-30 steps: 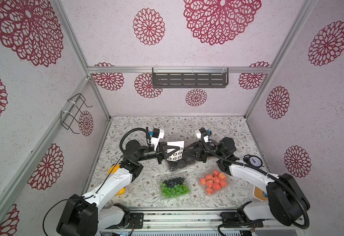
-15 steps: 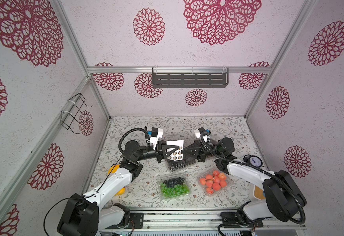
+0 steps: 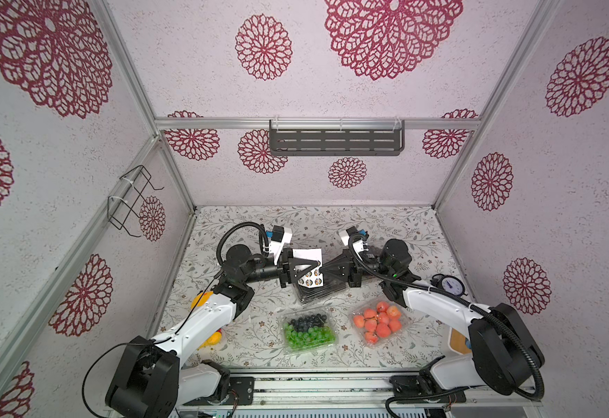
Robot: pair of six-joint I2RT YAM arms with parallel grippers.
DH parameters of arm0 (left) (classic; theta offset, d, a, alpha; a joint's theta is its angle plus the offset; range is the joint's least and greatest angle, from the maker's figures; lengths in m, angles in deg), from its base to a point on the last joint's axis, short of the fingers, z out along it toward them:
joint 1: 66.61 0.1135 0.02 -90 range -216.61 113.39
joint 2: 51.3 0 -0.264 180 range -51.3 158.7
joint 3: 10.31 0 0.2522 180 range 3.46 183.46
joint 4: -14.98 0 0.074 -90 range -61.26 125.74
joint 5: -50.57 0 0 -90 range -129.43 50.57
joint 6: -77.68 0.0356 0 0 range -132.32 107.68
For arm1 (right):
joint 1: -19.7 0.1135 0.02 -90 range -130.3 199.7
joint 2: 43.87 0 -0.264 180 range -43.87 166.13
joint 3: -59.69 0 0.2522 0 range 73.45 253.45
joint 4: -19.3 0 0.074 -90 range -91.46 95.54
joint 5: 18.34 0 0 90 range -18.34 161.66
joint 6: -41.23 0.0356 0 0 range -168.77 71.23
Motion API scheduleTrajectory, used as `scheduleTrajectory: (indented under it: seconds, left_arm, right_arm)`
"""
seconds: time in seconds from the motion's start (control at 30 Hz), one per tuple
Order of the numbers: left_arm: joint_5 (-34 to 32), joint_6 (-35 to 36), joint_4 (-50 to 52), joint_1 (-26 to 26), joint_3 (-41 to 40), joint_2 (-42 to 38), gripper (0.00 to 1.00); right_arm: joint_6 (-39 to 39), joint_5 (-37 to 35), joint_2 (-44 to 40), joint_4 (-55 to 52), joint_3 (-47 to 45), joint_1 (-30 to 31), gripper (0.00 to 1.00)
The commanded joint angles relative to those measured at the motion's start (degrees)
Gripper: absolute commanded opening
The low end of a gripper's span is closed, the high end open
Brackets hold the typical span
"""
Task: Label fruit boxes
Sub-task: Adjust the label sticker.
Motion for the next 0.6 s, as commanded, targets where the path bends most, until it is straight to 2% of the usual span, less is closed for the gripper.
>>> scheduleTrajectory:
  seconds: [0.0,0.03,0.1,0.17,0.23,0.3,0.43,0.57]
  left_arm:
    - [-1.31,3.56,5.59,1.11,2.11,-2.51,0.59]
    - [-2.71,6.76,10.4,1.07,2.99,-3.7,0.59]
    - [-3.62,13.31,19.99,0.17,5.52,-4.78,0.65]
    - [-1.74,18.03,27.91,-0.71,8.92,-3.24,0.58]
    - [2.62,19.24,32.79,-0.89,11.48,-0.69,0.49]
    - [2.87,21.22,36.43,-0.89,12.68,0.4,0.48]
    - [0.89,27.42,42.71,-1.12,14.18,0.53,0.46]
    - [1.46,30.98,47.86,-1.15,15.29,0.34,0.25]
  right_arm:
    - [-12.19,-1.27,-4.21,-14.45,3.48,-0.09,0.0]
    - [-15.42,-1.67,-4.47,-19.53,4.48,-0.08,0.0]
    - [-16.18,-0.91,-4.6,-21.37,4.78,-0.17,0.0]
    - [-15.73,0.28,-4.6,-20.78,4.79,-0.09,0.0]
    - [-16.23,-0.24,-4.82,-22.08,5.23,-0.1,0.0]
    - [-19.3,-0.78,-5.1,-27.03,6.29,-0.15,0.0]
    - [-21.38,-0.62,-5.46,-30.34,7.06,-0.15,0.0]
    - [-21.66,-1.04,-5.57,-31.19,7.54,-0.17,0.0]
